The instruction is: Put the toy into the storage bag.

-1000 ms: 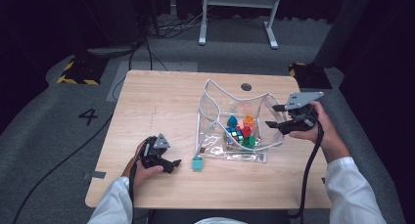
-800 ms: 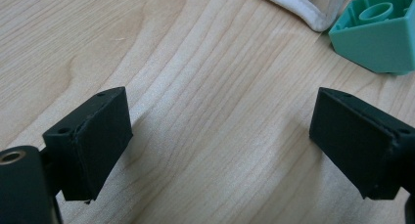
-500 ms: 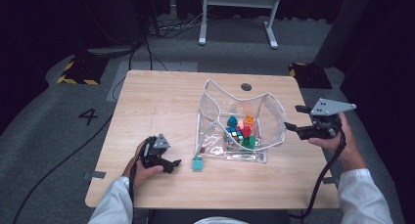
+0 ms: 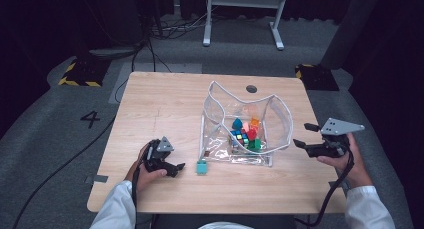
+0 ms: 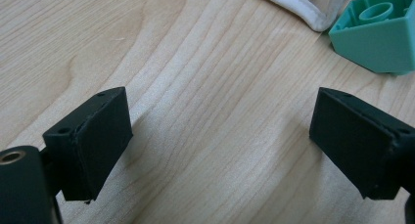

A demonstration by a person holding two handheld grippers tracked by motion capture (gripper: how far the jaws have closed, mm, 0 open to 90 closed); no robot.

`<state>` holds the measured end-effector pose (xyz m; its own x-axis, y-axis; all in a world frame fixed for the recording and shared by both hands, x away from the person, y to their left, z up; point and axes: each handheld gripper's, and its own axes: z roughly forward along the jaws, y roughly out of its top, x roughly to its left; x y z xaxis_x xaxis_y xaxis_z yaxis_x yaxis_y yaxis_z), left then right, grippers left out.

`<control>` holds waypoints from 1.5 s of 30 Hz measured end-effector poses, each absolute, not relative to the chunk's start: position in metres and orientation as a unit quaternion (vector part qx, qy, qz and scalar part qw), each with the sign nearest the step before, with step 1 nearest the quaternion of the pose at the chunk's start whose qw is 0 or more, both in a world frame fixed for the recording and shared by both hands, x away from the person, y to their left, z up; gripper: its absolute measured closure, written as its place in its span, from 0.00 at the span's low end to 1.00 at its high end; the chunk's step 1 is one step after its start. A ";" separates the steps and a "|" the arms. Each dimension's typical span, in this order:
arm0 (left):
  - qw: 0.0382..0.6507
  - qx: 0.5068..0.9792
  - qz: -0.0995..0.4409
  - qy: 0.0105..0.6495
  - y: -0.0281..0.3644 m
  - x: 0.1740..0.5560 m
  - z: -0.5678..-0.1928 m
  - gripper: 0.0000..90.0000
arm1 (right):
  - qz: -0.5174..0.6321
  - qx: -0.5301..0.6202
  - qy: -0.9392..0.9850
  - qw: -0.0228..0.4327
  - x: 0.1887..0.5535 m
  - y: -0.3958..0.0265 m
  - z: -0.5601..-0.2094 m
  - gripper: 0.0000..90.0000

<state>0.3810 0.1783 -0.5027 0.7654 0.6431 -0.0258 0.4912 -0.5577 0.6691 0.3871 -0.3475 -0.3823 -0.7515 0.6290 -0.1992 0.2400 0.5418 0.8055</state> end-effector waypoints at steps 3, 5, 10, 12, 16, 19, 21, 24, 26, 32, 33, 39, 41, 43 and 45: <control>0.341 0.876 0.111 0.324 0.178 0.381 -0.503 0.10 | 0.398 0.259 0.849 0.232 0.383 -0.345 -0.398 0.31; 0.341 0.875 0.111 0.324 0.178 0.381 -0.503 0.10 | 0.391 0.258 0.854 0.228 0.380 -0.344 -0.408 0.31; 0.340 0.876 0.112 0.324 0.178 0.381 -0.503 0.10 | 0.398 0.269 0.854 0.200 0.375 -0.342 -0.431 0.32; 0.341 0.875 0.111 0.324 0.178 0.381 -0.503 0.10 | 0.397 0.273 0.856 0.186 0.372 -0.342 -0.442 0.32; 0.341 0.876 0.112 0.324 0.178 0.381 -0.503 0.10 | 0.397 0.278 0.859 0.166 0.365 -0.342 -0.458 0.33; 0.340 0.876 0.111 0.324 0.178 0.381 -0.503 0.10 | 0.402 0.279 0.857 0.162 0.358 -0.339 -0.467 0.33; 0.340 0.876 0.111 0.324 0.178 0.381 -0.503 0.10 | 0.401 0.280 0.857 0.161 0.354 -0.336 -0.471 0.34; 0.340 0.876 0.111 0.324 0.178 0.381 -0.503 0.10 | 0.407 0.278 0.857 0.149 0.351 -0.332 -0.476 0.35; 0.340 0.876 0.112 0.324 0.178 0.381 -0.503 0.10 | 0.404 0.269 0.863 0.139 0.346 -0.324 -0.483 0.35; 0.340 0.876 0.112 0.324 0.178 0.381 -0.503 0.10 | 0.404 0.253 0.870 0.129 0.343 -0.308 -0.493 0.35; 0.340 0.876 0.112 0.324 0.178 0.381 -0.503 0.10 | 0.404 0.245 0.874 0.118 0.342 -0.299 -0.497 0.35; 0.340 0.876 0.112 0.324 0.178 0.381 -0.503 0.10 | 0.400 0.217 0.885 0.102 0.335 -0.271 -0.503 0.35; 0.340 0.876 0.112 0.324 0.178 0.381 -0.503 0.10 | 0.400 0.210 0.887 0.099 0.333 -0.262 -0.503 0.33; 0.340 0.876 0.112 0.324 0.178 0.381 -0.503 0.10 | 0.394 0.216 0.889 0.091 0.330 -0.250 -0.503 0.33; 0.340 0.876 0.112 0.324 0.178 0.381 -0.503 0.10 | 0.398 0.197 0.891 0.093 0.331 -0.238 -0.503 0.32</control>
